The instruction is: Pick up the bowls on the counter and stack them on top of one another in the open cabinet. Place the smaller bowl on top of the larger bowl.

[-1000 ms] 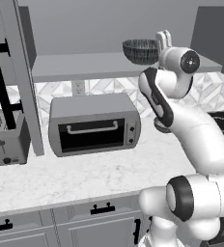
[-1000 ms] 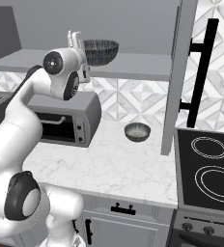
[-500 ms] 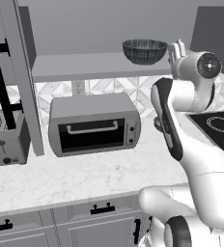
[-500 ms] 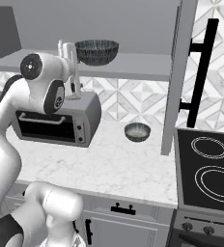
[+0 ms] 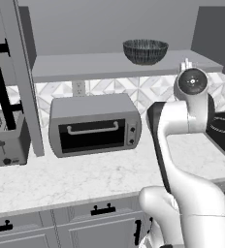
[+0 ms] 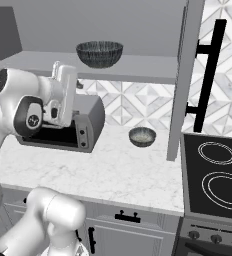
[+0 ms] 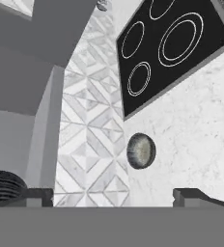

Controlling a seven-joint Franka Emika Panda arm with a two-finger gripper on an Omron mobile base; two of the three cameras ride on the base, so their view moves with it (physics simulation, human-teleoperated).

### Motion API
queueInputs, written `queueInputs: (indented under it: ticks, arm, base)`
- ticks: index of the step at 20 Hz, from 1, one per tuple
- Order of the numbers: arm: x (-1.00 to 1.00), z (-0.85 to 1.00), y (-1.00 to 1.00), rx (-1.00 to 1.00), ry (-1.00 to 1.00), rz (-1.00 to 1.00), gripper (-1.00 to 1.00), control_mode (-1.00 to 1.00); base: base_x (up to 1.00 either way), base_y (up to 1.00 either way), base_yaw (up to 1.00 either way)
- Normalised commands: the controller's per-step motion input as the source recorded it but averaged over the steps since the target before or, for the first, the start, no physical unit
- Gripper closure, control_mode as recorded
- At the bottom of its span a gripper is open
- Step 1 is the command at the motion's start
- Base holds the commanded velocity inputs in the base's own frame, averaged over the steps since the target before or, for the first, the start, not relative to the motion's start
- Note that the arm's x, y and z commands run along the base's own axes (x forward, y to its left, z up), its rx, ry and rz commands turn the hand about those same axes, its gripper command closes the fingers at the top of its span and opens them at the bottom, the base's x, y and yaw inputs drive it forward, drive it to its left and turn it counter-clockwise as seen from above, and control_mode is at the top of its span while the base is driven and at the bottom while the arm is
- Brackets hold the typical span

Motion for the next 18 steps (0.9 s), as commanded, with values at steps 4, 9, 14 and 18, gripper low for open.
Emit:
queueInputs:
  ticks: [4, 9, 14, 18]
  arm:
    - [-0.22, -0.58, -0.17, 0.28, 0.16, -0.36, -1.00, -1.00]
    - [-0.04, -0.51, -0.39, 0.39, 0.15, -0.14, -1.00, -1.00]
    - [0.14, -0.48, -0.22, 0.06, 0.02, 0.00, -1.00, -1.00]
    - [0.33, -0.58, -0.13, 0.01, 0.02, 0.00, -1.00, -1.00]
  base:
    - [0.00, 0.00, 0.00]
    - [0.00, 0.00, 0.00]
    - [0.00, 0.00, 0.00]
    - [0.00, 0.00, 0.00]
